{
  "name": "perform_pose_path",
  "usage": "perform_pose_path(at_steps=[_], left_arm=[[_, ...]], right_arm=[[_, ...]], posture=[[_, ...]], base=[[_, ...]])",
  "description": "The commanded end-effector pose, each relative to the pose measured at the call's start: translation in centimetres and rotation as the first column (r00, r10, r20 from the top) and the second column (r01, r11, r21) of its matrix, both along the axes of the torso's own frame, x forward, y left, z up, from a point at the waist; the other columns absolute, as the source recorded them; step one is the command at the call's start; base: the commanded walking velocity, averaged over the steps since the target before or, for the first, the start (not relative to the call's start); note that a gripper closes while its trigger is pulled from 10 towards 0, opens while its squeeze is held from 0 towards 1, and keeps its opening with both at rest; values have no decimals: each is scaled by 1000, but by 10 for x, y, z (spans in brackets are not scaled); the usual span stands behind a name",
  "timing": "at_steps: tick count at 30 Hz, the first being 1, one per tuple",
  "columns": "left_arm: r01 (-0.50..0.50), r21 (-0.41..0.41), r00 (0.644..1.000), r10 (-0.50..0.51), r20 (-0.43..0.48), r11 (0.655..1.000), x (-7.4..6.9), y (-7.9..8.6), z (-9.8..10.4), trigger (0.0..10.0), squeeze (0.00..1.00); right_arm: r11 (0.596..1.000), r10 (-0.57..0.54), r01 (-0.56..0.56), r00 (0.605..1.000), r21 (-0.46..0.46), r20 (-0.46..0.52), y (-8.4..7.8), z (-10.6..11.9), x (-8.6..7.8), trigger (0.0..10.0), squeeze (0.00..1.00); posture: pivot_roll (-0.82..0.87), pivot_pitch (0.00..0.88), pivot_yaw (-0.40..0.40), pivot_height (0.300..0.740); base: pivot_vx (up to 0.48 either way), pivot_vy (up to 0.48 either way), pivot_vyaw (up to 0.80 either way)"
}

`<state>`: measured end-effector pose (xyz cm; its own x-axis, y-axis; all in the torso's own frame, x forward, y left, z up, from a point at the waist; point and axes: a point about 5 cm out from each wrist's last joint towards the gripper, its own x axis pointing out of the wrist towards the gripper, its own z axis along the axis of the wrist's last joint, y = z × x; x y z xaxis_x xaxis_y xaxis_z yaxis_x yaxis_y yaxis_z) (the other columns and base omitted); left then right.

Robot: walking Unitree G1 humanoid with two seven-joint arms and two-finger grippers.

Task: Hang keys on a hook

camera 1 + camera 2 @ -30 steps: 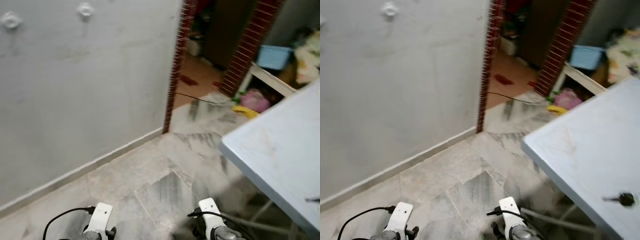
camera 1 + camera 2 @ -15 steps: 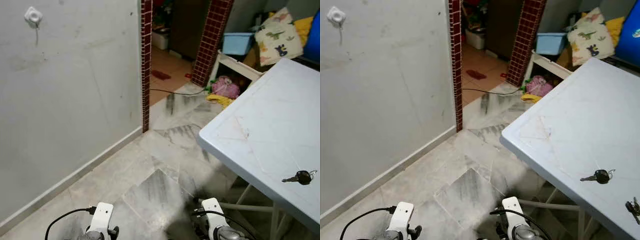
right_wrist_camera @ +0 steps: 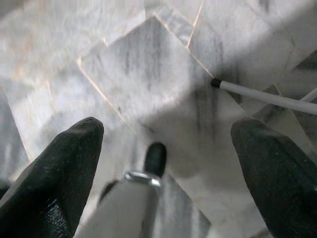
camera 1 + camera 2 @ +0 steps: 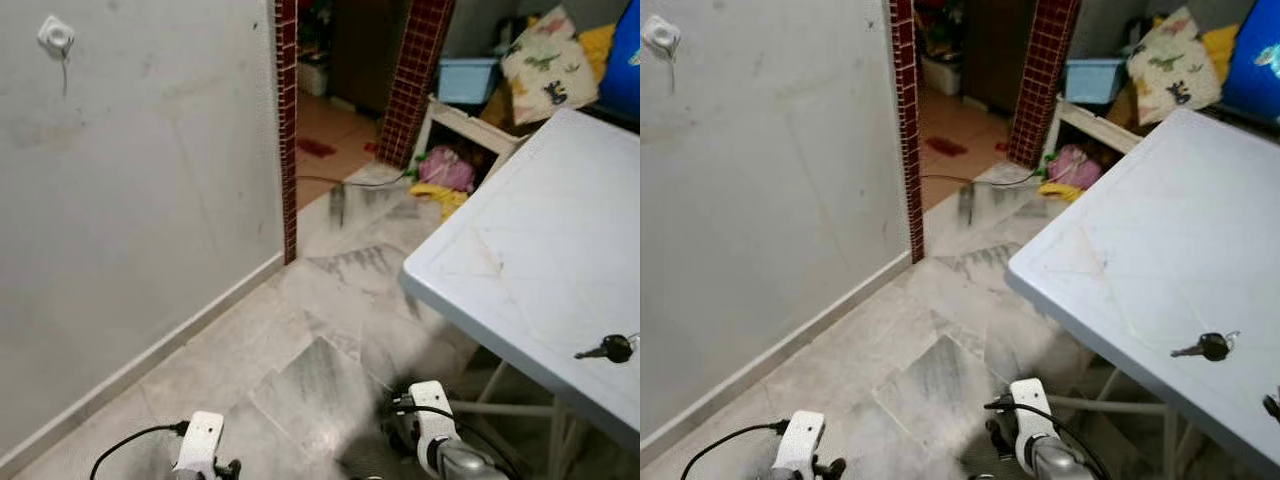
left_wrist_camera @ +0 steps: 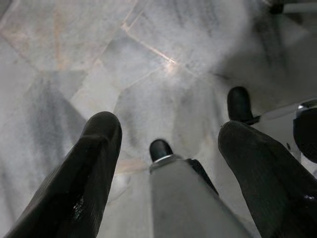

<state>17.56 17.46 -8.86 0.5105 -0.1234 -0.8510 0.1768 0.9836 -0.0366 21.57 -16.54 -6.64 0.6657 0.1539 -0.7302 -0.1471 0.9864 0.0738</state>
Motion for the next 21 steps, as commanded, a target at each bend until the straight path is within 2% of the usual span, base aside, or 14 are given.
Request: perform_pose_path(at_steps=[1,5,6,9,10,12,16,21], left_arm=[[-7,-9,1000,7,-5,1000,-4,2,-1,10000,0],[11,-22,1000,-11,21,1000,-5,0,-1,10000,0],[39,-16,998,-38,42,999,-4,0,0,10000,0],[35,17,994,-37,107,999,-1,1,2,10000,0],[35,17,994,-37,107,999,-1,1,2,10000,0],[53,40,983,-60,174,998,3,0,6,10000,0],[21,39,973,-29,228,999,2,0,8,10000,0],[40,81,961,-60,269,996,1,-1,9,10000,0]], right_arm=[[999,-47,46,998,27,38,-5,4,5,10000,0],[990,-127,119,987,79,97,-14,12,13,10000,0],[986,-145,131,979,99,145,-16,18,19,10000,0],[987,-133,108,964,118,232,-17,28,26,10000,0],[987,-133,108,964,118,232,-17,28,26,10000,0],[990,-107,73,944,118,311,-16,38,29,10000,0],[991,-51,-3,915,131,401,-7,57,25,10000,0],[990,-2,-56,909,127,417,-2,71,10,10000,0]], posture=[[-121,127,4,740],[-120,138,12,740],[-117,143,12,740],[-112,153,13,740],[-112,153,13,740],[-107,162,14,740],[-110,179,16,740],[-110,195,2,740]], base=[[0,0,0],[0,0,0],[0,0,0],[0,0,0],[0,0,0],[0,0,0],[0,0,0],[0,0,0]])
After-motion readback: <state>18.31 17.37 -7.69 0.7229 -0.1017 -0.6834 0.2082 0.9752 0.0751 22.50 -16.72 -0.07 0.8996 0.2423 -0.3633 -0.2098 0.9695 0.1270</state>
